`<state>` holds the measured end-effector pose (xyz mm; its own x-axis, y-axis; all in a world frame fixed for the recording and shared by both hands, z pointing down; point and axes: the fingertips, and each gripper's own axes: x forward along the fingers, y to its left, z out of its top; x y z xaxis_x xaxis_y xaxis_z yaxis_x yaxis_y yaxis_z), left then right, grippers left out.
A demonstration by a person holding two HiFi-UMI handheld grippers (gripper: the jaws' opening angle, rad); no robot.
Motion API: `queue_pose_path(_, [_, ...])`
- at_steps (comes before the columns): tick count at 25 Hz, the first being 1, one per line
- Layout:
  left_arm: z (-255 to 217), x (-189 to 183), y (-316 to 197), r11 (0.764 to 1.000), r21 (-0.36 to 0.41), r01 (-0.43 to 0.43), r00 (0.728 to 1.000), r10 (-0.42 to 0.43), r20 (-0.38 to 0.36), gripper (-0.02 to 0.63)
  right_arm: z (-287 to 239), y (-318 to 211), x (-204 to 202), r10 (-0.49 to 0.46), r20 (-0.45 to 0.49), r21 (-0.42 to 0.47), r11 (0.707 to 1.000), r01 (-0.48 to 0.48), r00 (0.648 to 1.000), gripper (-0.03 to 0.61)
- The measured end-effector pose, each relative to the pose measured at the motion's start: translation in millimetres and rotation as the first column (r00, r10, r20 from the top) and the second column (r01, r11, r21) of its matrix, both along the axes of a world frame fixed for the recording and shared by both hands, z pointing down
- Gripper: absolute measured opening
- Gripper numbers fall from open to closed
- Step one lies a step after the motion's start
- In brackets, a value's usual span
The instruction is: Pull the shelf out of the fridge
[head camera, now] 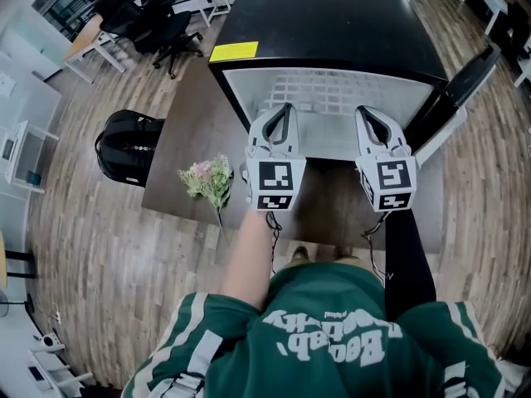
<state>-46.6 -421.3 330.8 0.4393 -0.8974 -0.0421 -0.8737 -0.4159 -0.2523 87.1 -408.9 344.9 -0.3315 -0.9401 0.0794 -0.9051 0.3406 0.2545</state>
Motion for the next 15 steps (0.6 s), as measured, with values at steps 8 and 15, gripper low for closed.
queue_pose_path(8, [5, 2, -3, 1.000, -0.011, 0.005, 1.000, -0.005, 0.000, 0.015, 35, -8, -14, -0.035, -0.260, -0.033, 0.999, 0.027, 0.965, 0.098])
queue_pose_path(15, [8, -1, -5, 1.000, -0.019, 0.011, 1.000, -0.011, -0.003, 0.015, 70, -23, -23, -0.006, -0.599, 0.006, 1.000, 0.012, 0.801, 0.101])
